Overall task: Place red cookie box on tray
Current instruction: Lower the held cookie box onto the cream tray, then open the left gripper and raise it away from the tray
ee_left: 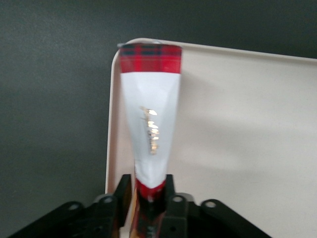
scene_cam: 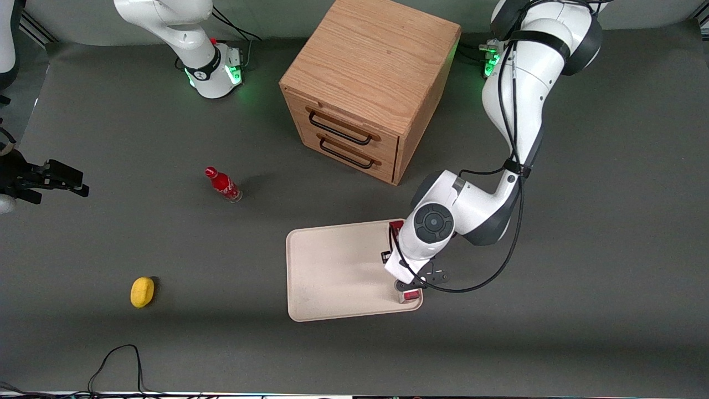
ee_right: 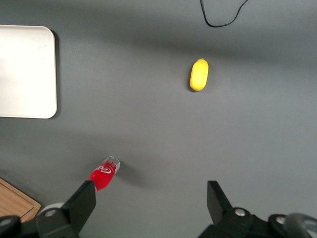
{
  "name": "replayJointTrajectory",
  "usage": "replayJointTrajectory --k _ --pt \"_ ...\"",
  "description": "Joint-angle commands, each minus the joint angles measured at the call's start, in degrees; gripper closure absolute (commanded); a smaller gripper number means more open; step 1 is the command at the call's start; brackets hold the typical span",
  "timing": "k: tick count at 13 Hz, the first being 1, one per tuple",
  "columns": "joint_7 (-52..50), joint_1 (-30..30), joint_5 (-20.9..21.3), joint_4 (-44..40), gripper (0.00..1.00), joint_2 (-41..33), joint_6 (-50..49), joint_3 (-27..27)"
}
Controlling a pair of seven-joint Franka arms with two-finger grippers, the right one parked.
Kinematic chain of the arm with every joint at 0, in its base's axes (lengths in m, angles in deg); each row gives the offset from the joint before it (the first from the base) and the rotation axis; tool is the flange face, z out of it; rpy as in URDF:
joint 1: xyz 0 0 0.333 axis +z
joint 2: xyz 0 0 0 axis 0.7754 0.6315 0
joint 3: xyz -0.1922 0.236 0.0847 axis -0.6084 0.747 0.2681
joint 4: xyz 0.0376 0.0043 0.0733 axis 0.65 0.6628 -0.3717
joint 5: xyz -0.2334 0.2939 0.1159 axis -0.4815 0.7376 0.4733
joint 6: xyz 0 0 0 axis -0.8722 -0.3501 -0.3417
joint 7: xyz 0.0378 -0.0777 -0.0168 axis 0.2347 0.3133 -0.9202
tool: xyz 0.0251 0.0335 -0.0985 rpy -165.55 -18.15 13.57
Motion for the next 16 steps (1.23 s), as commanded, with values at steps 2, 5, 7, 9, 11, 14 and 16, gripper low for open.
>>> replayJointTrajectory --k 2,5,7,9,11,14,16 --pt "-1.11 -0.62 1.08 -0.94 0.00 -0.46 -1.17 0.62" --pt "4.14 1.83 2.76 2.98 0.00 -6.93 -6.75 0.45" --pt "4.78 3.24 2.49 8.60 0.00 -15.27 -11.70 0.36" --pt "6.18 4.99 2.32 18.43 0.00 -25.46 -11.63 0.36" --pt "9.41 8.24 1.71 25.56 0.00 -33.12 -11.71 0.27" --pt "23.10 16.23 -2.16 37.51 0.00 -46.12 -12.33 0.45" --pt "31.55 22.55 -3.57 44.64 0.00 -54.56 -13.12 0.45"
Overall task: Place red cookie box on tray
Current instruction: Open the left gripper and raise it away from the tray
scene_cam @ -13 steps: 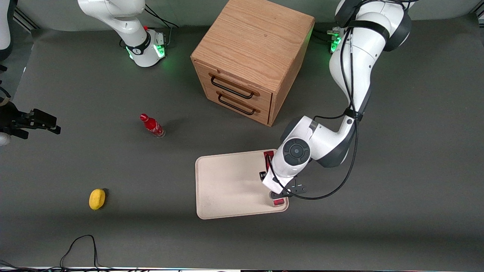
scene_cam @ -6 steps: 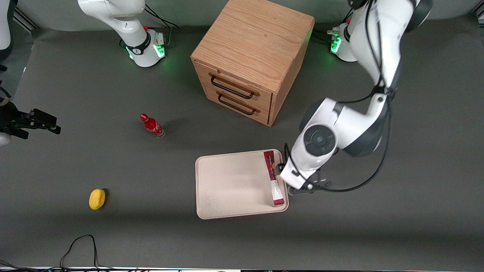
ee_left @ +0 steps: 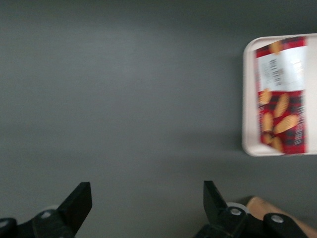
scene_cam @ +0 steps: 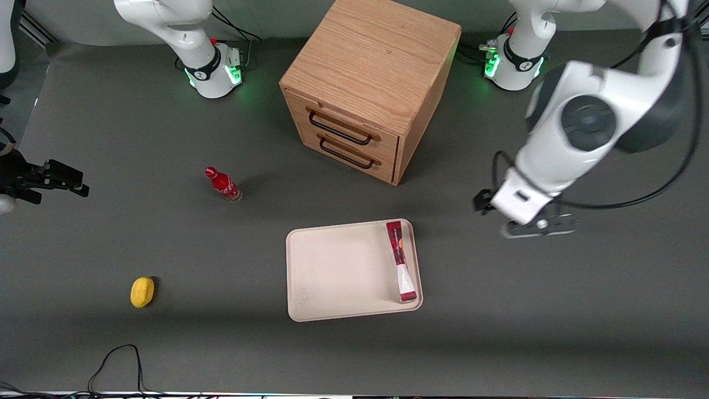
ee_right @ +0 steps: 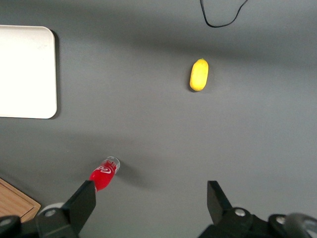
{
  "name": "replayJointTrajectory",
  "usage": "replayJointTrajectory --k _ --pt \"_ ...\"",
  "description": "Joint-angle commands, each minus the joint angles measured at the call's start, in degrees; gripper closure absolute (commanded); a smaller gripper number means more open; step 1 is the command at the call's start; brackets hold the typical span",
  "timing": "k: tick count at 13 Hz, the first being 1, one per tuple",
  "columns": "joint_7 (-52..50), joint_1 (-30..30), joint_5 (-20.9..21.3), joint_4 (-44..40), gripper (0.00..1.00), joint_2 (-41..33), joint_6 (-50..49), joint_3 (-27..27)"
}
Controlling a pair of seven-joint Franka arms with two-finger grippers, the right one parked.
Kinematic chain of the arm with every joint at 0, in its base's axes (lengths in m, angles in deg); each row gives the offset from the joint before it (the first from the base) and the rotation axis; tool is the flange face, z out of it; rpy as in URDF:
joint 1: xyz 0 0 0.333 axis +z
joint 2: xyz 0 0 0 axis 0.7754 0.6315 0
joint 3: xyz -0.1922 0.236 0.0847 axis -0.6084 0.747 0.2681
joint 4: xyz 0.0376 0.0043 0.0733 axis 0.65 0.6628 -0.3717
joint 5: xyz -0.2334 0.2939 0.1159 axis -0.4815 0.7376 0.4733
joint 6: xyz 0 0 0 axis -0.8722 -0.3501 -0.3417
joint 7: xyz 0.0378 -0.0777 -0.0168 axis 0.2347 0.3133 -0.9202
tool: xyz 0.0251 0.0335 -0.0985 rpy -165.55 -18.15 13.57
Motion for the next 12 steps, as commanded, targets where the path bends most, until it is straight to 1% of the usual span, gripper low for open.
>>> replayJointTrajectory --k 1,2,4,5,7,8,12 --pt "10.67 7.53 -2.28 11.72 0.00 -13.18 -2.91 -0.18" --pt "11.66 9.12 -2.28 10.86 0.00 -14.25 -6.95 0.17" --pt "12.89 8.18 -2.28 10.32 0.00 -17.40 -11.02 5.16" --pt "12.99 7.12 -2.28 9.89 0.00 -17.68 -12.43 7.09" --pt "11.94 0.30 -2.20 6.38 0.00 -16.72 -15.50 15.16" --pt "11.76 -0.96 -1.93 5.41 0.00 -16.20 -15.95 16.24" --pt "11.84 0.61 -2.02 4.61 0.00 -16.01 -16.48 15.38"
